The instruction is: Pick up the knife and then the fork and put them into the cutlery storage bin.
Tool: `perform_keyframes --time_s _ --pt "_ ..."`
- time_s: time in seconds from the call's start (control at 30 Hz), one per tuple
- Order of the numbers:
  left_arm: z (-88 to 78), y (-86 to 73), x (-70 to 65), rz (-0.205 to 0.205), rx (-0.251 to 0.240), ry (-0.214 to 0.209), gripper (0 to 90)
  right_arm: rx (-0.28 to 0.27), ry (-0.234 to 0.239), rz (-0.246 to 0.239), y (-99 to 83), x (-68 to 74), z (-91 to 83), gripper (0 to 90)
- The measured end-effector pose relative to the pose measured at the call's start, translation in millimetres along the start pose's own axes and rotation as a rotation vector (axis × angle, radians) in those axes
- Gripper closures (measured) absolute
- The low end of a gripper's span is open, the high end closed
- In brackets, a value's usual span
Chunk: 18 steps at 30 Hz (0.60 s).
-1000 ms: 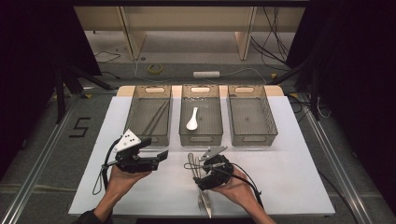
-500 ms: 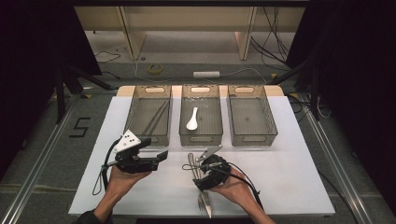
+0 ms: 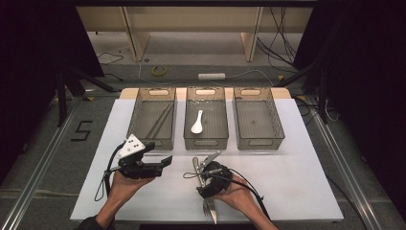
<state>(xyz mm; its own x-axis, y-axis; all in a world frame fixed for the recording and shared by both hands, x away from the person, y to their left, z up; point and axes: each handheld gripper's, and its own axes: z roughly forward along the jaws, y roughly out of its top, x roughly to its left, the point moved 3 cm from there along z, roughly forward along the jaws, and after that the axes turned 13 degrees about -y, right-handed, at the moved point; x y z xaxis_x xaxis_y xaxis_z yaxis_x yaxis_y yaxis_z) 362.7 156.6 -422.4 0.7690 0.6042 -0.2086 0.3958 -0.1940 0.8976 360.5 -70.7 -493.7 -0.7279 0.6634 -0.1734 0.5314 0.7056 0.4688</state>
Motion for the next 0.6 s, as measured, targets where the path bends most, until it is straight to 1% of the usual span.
perform_keyframes --time_s 0.17,0.23,0.37,0.4,0.47,0.53,0.6 --pt "1.0 -0.2 -0.4 0.009 0.005 0.003 18.2 0.022 0.001 0.007 0.5 0.6 5.4 35.8" --pt "1.1 -0.1 -0.9 0.012 0.005 0.001 18.2 0.019 -0.006 0.004 0.9 0.0 5.7 37.7" --pt "1.2 -0.2 -1.4 0.012 0.006 0.001 18.2 0.031 -0.005 0.009 1.6 -0.9 5.4 39.3" --pt "1.2 -0.2 -1.4 0.012 0.006 0.002 18.2 0.03 -0.003 0.003 1.6 -0.8 5.5 40.5" --pt "1.1 -0.1 -1.5 0.012 0.005 0.002 18.3 0.031 -0.015 -0.004 1.7 -1.3 5.2 44.6" --pt "1.1 -0.2 -1.5 0.013 0.007 0.002 18.2 0.028 -0.015 0.0 1.7 -2.6 5.1 47.9" --pt "1.2 -0.3 -1.5 0.014 0.008 0.002 18.2 0.028 -0.003 -0.007 1.6 -3.3 4.8 49.6"
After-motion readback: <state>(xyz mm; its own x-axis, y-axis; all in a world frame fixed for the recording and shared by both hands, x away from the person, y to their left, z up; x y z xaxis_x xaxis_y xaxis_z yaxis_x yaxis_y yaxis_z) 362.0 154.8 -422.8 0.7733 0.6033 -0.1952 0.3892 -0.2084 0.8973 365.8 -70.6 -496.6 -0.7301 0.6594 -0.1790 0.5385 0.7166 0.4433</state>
